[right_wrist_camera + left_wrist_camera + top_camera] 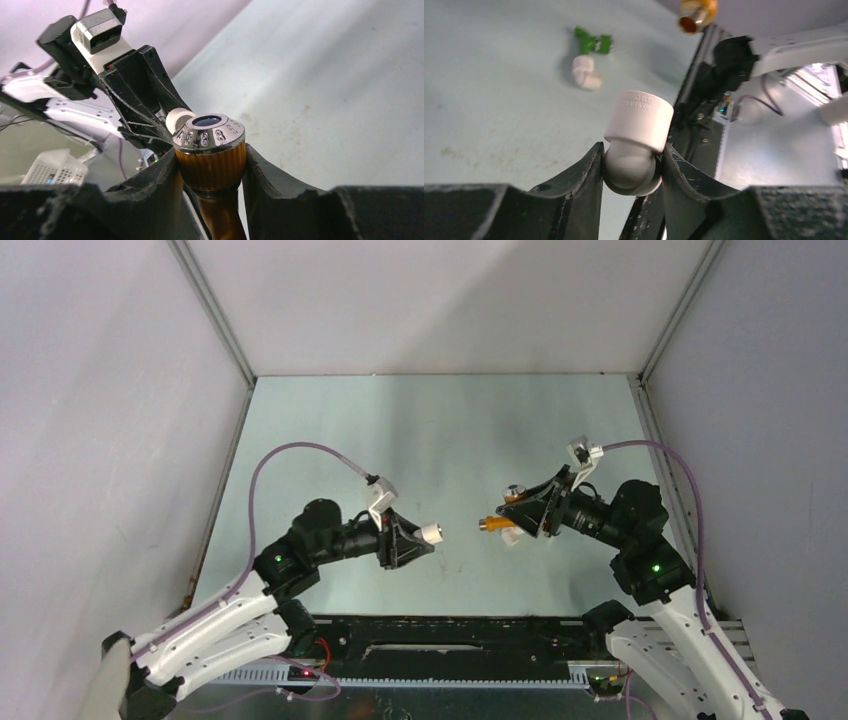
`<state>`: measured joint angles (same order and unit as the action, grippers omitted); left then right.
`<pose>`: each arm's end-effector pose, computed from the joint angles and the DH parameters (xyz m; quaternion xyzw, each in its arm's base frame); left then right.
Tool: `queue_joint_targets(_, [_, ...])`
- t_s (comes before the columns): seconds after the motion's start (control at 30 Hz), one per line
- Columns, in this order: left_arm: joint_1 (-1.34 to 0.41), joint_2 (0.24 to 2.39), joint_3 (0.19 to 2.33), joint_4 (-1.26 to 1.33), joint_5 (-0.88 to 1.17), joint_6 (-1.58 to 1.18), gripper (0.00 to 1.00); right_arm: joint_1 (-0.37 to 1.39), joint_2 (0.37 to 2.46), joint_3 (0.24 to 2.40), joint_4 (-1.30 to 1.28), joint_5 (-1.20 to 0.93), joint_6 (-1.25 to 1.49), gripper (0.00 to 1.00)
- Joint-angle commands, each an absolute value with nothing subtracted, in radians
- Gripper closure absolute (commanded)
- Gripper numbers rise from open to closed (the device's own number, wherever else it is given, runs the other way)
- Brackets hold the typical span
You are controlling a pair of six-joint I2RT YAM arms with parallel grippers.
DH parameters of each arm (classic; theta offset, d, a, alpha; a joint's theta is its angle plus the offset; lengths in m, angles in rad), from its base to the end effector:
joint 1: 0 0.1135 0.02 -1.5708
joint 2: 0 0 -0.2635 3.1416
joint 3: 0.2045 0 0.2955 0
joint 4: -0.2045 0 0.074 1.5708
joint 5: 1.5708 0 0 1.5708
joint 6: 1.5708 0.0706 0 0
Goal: Install the water faucets
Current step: Pick up the adaptor at the center of the board, then install the water faucet onto the adaptor.
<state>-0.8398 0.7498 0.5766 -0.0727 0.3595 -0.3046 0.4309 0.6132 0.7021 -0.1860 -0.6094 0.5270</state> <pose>0.1540 -0.2090 0.2682 0.3112 0.7191 -0.4462 0.4324 0.1818 0.1280 0.3378 -0.1674 0.7153 0.4926 0.4665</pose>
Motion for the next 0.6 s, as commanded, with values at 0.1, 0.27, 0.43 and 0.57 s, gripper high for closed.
queue_joint_targets(0.1, [-0.834,0.636,0.542,0.157,0.576,-0.366,1.0,0.576,0.673,0.794,0.039,-0.601,0.609,1.0])
queue_joint_targets(0.27, [-0.833,0.614,0.516,0.246,0.587,-0.405,1.0,0.726,0.733,0.845,0.066,-0.492,0.59,1.0])
queue_joint_targets(0.43, [-0.834,0.603,0.513,0.266,0.593,-0.417,1.0,0.814,0.78,0.884,0.067,-0.423,0.557,1.0])
queue_joint_targets(0.57, [-0.834,0.591,0.52,0.269,0.592,-0.42,1.0,0.837,0.797,0.897,0.037,-0.39,0.526,1.0])
